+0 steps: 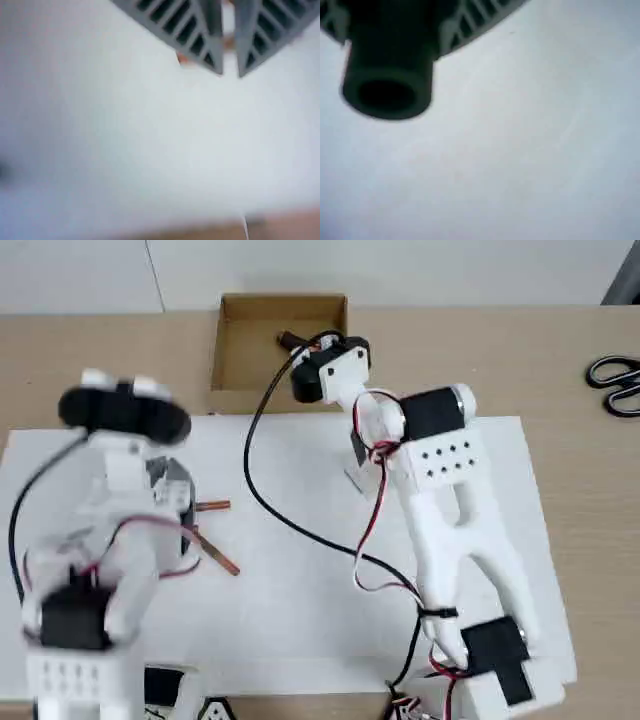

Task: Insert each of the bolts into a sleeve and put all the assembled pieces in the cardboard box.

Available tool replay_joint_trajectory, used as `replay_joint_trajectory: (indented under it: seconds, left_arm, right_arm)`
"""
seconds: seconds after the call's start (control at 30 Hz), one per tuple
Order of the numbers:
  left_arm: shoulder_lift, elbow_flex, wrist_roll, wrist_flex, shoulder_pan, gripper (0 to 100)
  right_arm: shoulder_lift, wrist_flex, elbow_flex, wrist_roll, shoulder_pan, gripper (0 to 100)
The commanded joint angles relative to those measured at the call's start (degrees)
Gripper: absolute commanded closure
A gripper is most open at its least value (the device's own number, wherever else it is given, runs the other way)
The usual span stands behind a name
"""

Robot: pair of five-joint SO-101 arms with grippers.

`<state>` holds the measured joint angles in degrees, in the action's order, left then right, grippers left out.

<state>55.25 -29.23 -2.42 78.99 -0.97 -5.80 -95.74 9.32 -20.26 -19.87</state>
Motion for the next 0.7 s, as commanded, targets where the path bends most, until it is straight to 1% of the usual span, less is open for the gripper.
replay_joint_trajectory:
  seconds: [0.0,0.1,0.3,0.4,0.57,0.67]
  left_arm:
    - [-10.11,7.96,-4.92,7.03,-0.09,99]
    - [-16.53,8.84,-9.23,10.46,-0.44,99]
    - [-27.87,9.01,-21.63,12.4,0.09,99]
    - [-30.86,8.84,-25.32,10.55,0.18,99]
    - [-31.91,7.78,-37.27,7.65,-0.18,99]
    - [-31.91,4.79,-38.95,4.75,0.0,99]
  right_arm:
    - [-5.32,-0.13,-2.46,0.62,0.04,99.5]
    - [-7.25,-0.13,-4.92,0.62,0.04,99.5]
    - [-9.36,-0.04,-7.65,0.79,0.04,99.5]
    - [-9.63,-0.04,-8.0,0.79,0.04,99.5]
    - [-9.71,-0.04,-8.0,0.79,0.92,99.5]
    - [-9.71,-0.04,-8.0,0.79,2.77,99.5]
